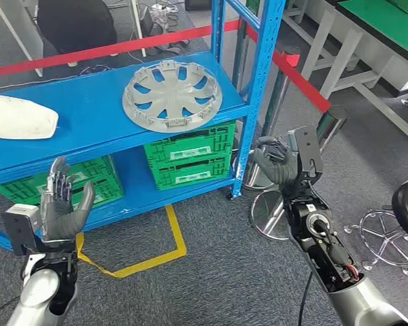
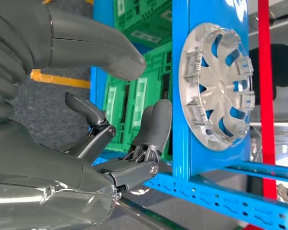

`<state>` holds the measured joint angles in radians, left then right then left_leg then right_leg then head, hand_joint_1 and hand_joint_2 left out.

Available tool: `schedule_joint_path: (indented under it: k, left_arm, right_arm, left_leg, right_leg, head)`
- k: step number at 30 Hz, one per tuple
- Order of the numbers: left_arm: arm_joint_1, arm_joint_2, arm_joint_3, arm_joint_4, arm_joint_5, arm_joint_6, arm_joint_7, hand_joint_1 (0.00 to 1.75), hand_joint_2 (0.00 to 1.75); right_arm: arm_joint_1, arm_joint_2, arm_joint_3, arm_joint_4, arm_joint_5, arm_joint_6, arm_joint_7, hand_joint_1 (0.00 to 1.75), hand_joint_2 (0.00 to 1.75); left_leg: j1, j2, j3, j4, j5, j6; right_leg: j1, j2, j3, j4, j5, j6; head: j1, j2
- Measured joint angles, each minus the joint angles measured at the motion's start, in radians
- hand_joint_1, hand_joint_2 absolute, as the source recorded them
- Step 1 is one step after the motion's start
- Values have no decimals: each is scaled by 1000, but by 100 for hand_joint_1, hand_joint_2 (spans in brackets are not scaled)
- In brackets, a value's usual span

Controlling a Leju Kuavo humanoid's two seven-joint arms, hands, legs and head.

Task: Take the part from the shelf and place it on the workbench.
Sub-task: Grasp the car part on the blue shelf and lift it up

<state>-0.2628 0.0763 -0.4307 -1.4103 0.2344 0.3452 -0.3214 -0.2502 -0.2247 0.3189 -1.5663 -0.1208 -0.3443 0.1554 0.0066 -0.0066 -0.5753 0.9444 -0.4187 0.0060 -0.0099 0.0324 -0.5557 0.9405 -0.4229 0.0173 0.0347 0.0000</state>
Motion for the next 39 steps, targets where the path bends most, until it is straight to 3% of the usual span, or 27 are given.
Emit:
schedule_joint_path:
  k: [22, 32, 39]
  left_arm:
    - [-1, -13, -1, 1, -28, -26, -2, 0, 175]
    - [-53, -57, -17, 63, -4, -63, -80, 0, 175]
    - [-60, -61, -18, 90, 15, -49, -88, 0, 175]
  right_arm:
    - [9, -9, -19, 15, 35, -22, -56, 175, 175]
    - [47, -23, -57, 0, 30, -40, -59, 175, 175]
    - [39, -23, -55, 7, 36, -28, -92, 175, 175]
  left_leg:
    - [0, 1, 1, 0, 0, 0]
    - [0, 1, 1, 0, 0, 0]
    - [0, 1, 1, 0, 0, 0]
  right_leg:
    - [0, 1, -1, 0, 0, 0]
    - [0, 2, 0, 0, 0, 0]
    - [0, 1, 0, 0, 0, 0]
  head:
    - [0, 0]
    - [0, 0]
    - [-1, 0]
